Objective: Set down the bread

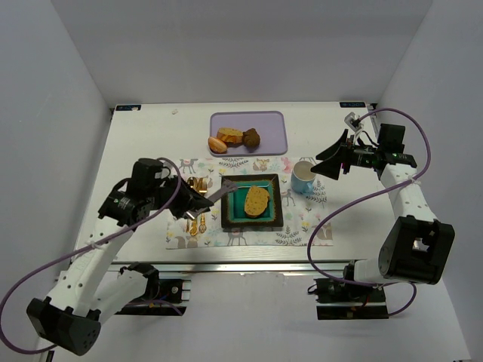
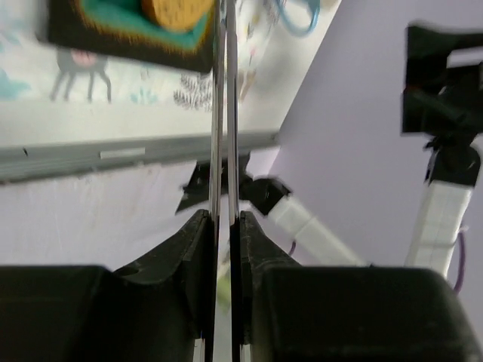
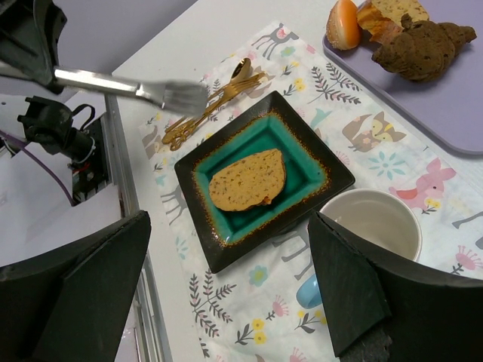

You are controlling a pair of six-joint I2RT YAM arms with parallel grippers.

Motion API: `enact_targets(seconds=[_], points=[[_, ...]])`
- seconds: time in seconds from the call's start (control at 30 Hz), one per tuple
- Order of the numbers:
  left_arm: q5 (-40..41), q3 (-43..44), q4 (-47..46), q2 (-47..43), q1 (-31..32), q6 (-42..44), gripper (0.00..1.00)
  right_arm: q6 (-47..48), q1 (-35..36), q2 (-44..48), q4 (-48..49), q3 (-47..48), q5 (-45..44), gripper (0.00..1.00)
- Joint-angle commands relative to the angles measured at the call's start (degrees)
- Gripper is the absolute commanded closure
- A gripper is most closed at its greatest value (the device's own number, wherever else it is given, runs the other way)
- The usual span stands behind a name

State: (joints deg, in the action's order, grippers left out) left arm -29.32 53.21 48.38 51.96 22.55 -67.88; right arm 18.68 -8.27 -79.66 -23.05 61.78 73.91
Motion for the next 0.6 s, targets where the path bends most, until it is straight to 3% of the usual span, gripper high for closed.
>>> enact_targets(seconds=[0.0,0.1,0.23,0.27,0.37,0.43,0.5,0.57], points=[[3.04,4.09,3.90,1.20,-6.00,5.90,0.81,1.01,-0.16,0.12,0.02,1.15,1.59,0.11],[7.85,9.53,8.72,5.85,-12.68,15.03,0.81,1.36,-0.16,0.03,0.02,1.06,1.76,0.11],[24.27,18.06,11.91,14.29,-17.88,27.59,0.82,1.54,-0.16,0.03,0.11,0.63,2.20,0.11],[31.27,18.85,11.04,16.65,-19.45,29.62,0.83,1.54,-0.08,0.20,0.11,0.45,2.29,0.11],[38.18,16.76,4.73,20.88,-22.09,39.37,0.84,1.97,-0.16,0.03,-0.68,0.62,3.08,0.11],[41.00,15.18,0.33,23.08,-22.46,47.37,0.87,4.16,-0.16,0.03,-2.17,1.24,2.91,0.11],[41.72,12.63,-3.96,26.15,-26.40,55.17,1.00,4.17,-0.08,-0.06,-2.18,1.33,2.91,0.11],[42.23,9.65,-8.71,27.92,-27.81,60.03,1.00,4.09,-0.16,0.03,-2.26,1.33,3.34,0.11]])
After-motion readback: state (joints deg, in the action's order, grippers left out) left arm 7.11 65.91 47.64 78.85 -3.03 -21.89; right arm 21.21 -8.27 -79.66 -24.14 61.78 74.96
